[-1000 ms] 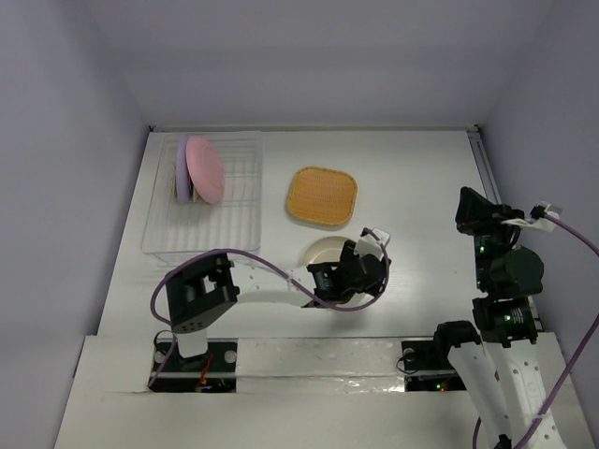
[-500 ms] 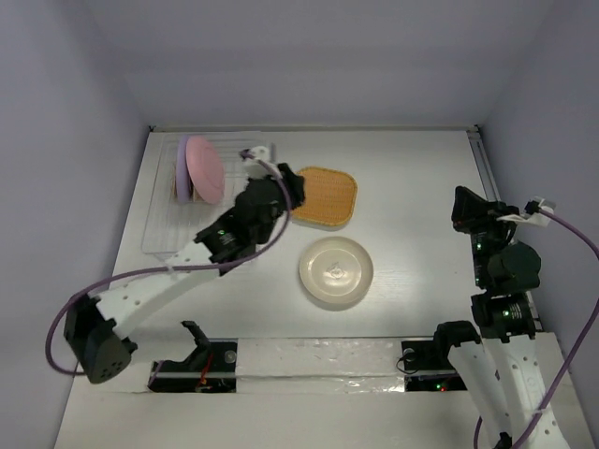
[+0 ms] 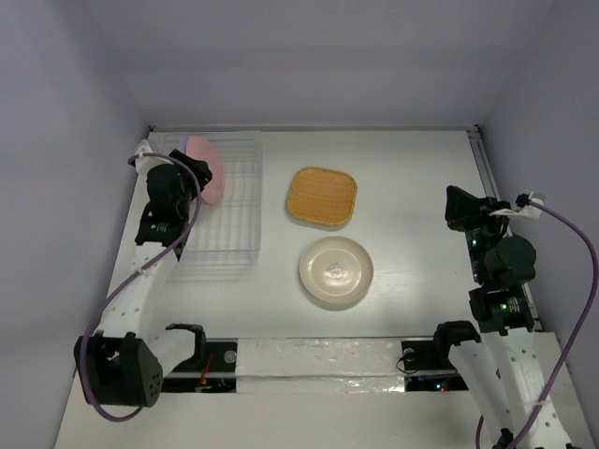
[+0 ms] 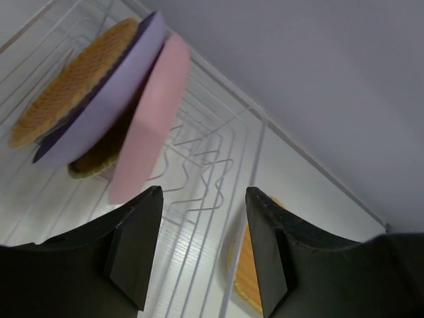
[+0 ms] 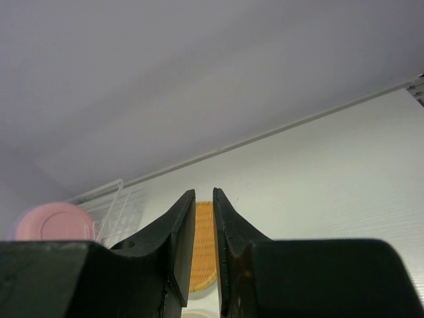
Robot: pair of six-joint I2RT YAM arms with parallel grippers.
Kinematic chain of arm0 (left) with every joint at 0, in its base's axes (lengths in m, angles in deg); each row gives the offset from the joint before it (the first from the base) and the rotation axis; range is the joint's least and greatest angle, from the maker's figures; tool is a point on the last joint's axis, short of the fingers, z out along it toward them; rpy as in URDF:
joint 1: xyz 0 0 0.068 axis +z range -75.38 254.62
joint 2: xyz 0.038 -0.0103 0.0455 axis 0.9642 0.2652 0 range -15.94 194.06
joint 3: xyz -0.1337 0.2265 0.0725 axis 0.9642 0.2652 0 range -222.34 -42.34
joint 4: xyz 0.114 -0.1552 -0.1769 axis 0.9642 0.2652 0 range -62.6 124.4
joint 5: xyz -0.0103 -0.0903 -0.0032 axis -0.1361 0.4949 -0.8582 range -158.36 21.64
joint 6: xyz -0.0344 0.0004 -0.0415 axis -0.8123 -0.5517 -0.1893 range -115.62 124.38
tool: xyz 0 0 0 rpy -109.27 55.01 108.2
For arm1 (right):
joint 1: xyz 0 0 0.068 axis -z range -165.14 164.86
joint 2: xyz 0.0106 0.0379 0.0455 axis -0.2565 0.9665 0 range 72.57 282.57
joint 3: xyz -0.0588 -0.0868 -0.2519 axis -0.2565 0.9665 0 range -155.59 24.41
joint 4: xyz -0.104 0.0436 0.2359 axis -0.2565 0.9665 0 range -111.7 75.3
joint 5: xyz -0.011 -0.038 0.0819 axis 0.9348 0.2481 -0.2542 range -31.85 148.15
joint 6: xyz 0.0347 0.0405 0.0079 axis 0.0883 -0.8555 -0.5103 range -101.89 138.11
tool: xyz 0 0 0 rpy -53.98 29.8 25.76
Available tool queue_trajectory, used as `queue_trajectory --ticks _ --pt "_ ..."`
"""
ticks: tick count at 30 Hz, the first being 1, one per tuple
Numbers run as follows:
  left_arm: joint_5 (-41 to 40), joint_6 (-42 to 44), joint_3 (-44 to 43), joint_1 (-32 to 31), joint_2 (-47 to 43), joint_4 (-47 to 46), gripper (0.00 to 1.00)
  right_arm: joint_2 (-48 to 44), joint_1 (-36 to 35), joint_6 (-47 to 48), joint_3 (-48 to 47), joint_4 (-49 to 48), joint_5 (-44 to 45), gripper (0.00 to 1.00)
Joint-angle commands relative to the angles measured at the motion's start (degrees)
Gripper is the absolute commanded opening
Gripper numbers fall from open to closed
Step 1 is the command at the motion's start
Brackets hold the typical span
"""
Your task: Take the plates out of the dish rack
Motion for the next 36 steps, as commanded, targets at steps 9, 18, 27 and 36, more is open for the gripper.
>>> queue_trajectory --ticks 9,18,27,36 --pt "11.34 4.98 -6.88 8.64 11.29 0.48 0.49 -0.18 -0.26 0.13 -1.83 -2.42 -2.49 0.23" --pt "11.43 6.40 -8.90 9.17 15.33 -1.54 0.48 -0.09 -0.26 0.04 -1.83 -2.42 -2.66 0.23" --pt "10.82 7.10 -9.87 9.17 17.36 -1.98 0.46 0.00 -0.26 0.22 -1.83 -2.33 -2.58 0.23" --pt "6.25 8.59 -8.11 9.17 14.28 -0.05 0.45 -0.27 -0.26 0.22 -2.00 -2.24 -2.67 0.23"
